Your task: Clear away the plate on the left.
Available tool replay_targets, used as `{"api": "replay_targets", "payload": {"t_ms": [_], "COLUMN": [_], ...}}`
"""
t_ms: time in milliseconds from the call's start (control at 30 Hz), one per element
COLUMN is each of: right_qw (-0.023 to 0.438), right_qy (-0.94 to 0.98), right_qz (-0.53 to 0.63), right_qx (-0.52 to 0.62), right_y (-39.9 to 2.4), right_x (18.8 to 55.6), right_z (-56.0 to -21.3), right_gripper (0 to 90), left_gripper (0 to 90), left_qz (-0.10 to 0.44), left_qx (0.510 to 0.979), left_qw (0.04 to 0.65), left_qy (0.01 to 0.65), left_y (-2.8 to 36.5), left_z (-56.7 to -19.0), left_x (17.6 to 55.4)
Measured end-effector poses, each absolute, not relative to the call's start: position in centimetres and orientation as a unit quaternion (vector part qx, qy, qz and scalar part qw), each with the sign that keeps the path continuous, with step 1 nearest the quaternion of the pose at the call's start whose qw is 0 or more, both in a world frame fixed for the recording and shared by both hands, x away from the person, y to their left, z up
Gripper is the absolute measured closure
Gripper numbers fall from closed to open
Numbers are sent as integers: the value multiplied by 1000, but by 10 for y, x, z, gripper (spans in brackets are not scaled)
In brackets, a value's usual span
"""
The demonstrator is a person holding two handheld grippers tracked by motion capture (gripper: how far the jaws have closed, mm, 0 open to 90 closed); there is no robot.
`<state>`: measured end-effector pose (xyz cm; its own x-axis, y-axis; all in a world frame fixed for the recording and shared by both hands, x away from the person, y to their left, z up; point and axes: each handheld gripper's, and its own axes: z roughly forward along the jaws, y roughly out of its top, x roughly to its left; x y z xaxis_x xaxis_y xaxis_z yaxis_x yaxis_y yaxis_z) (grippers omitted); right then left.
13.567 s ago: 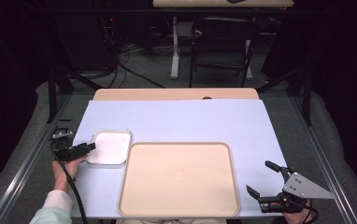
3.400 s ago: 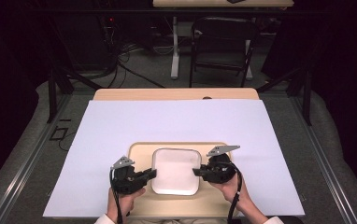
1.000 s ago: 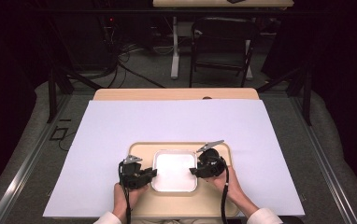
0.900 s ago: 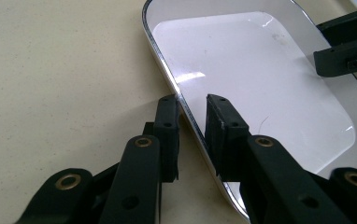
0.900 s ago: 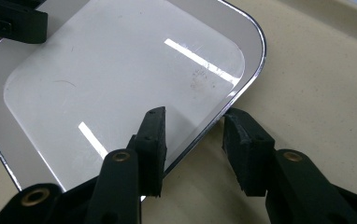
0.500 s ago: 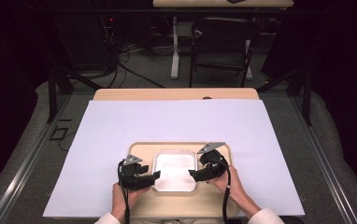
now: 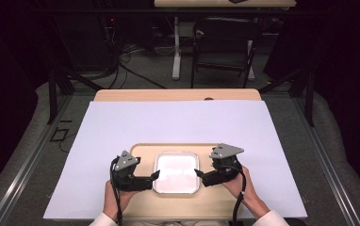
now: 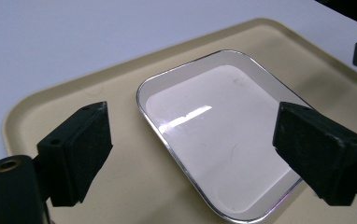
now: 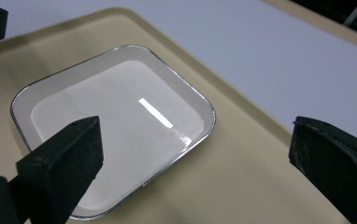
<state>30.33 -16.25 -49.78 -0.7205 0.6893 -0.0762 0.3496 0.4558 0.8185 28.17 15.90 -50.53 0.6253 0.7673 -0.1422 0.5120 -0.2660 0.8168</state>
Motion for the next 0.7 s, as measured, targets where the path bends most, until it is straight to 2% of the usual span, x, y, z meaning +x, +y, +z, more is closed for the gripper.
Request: {"api": "replay_targets", "payload": {"t_ms": [100, 333, 700], "right_qw": [218, 260, 295], "right_qy": [820, 794, 766], "right_qz": [432, 467, 487], "right_qx": [306, 289, 300], "right_y": [-169, -191, -228], "right_x": [298, 280, 257], "right_z": [-492, -479, -478], "right_gripper": [0, 0, 0], "left_gripper": [63, 0, 0], "left_qz": [138, 165, 188], "left_qx": [778, 770, 757], "left_qw": [467, 487, 491], "left_qy": [397, 377, 388], "left_y": [165, 177, 207], "left_z": [-499, -488, -487], "left_x": [280, 272, 257]}}
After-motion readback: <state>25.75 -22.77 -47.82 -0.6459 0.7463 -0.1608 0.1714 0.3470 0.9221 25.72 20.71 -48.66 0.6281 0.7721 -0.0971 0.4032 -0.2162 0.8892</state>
